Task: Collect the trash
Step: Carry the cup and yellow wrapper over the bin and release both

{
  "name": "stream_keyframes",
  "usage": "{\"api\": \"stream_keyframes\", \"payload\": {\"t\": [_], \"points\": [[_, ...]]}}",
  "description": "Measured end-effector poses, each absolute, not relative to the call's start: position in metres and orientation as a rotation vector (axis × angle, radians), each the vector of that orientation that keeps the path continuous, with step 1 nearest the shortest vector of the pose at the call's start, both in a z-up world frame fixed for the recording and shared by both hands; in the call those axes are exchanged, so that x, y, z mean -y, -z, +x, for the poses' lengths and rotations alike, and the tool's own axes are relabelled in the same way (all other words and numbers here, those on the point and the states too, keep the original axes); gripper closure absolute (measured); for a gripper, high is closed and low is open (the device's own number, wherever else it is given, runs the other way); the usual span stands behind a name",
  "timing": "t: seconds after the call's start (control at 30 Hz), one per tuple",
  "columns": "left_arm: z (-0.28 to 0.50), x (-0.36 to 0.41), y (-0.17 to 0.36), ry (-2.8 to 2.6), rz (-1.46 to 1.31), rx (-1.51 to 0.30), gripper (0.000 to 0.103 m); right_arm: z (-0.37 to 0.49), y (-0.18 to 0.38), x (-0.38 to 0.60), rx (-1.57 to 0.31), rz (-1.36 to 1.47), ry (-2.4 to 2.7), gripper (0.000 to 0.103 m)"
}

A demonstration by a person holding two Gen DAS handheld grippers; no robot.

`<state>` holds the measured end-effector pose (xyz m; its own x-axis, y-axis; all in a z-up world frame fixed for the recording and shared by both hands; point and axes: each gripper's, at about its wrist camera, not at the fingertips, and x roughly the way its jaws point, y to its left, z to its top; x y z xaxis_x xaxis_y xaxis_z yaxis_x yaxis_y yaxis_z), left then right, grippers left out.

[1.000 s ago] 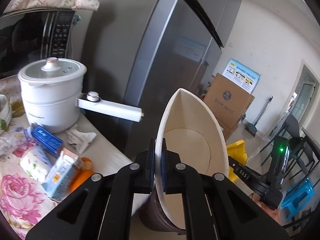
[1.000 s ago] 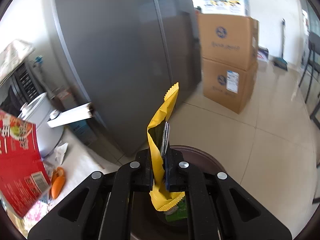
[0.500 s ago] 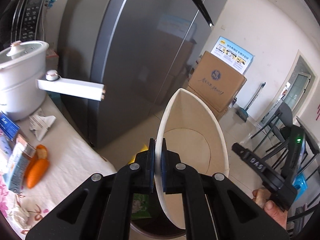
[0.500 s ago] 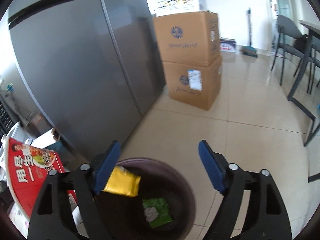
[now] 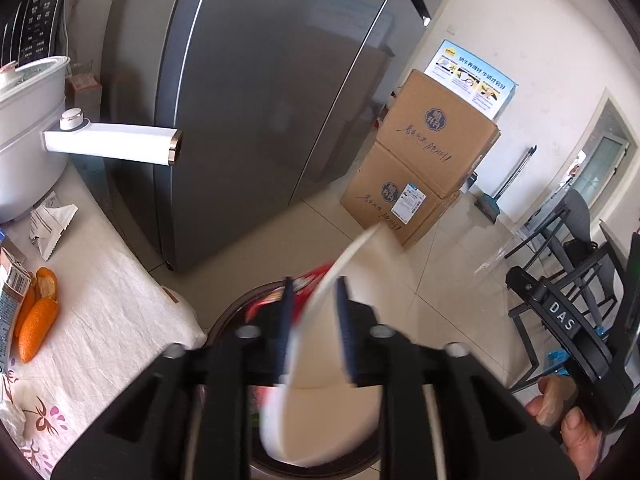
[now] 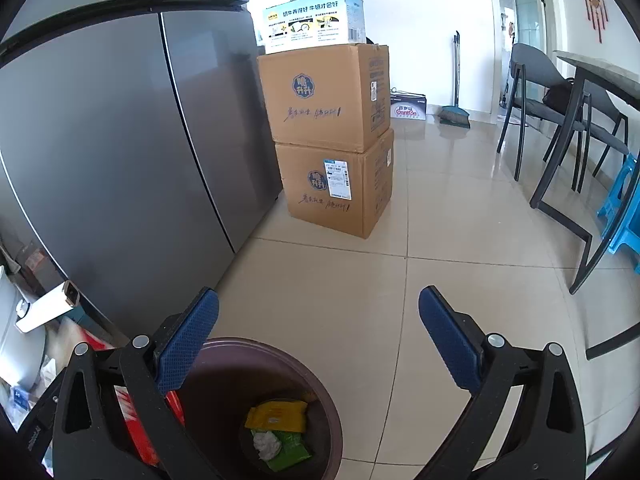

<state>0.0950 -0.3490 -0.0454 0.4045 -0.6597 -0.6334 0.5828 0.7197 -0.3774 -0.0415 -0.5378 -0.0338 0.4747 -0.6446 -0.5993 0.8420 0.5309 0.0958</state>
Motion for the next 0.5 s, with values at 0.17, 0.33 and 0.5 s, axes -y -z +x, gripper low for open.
{"api": "stream_keyframes", "payload": {"t": [0.17, 0.33, 0.5], "points": [[0.094, 0.343, 0.044, 0.764, -0.084, -0.823, 0.045, -0.039, 0.034, 0.534, -0.551, 0.401, 0.930, 0.007], [0.089, 0.334, 0.039, 0.706, -0.034, -0.781, 0.038, -0.033, 0.033, 0.526, -0.565, 0.378, 0.911, 0.007], [0.083, 0.313, 0.028, 0.632, 0.001, -0.711, 0.029, -0.024, 0.031, 0.508, -0.572, 0.357, 0.872, 0.007]]}}
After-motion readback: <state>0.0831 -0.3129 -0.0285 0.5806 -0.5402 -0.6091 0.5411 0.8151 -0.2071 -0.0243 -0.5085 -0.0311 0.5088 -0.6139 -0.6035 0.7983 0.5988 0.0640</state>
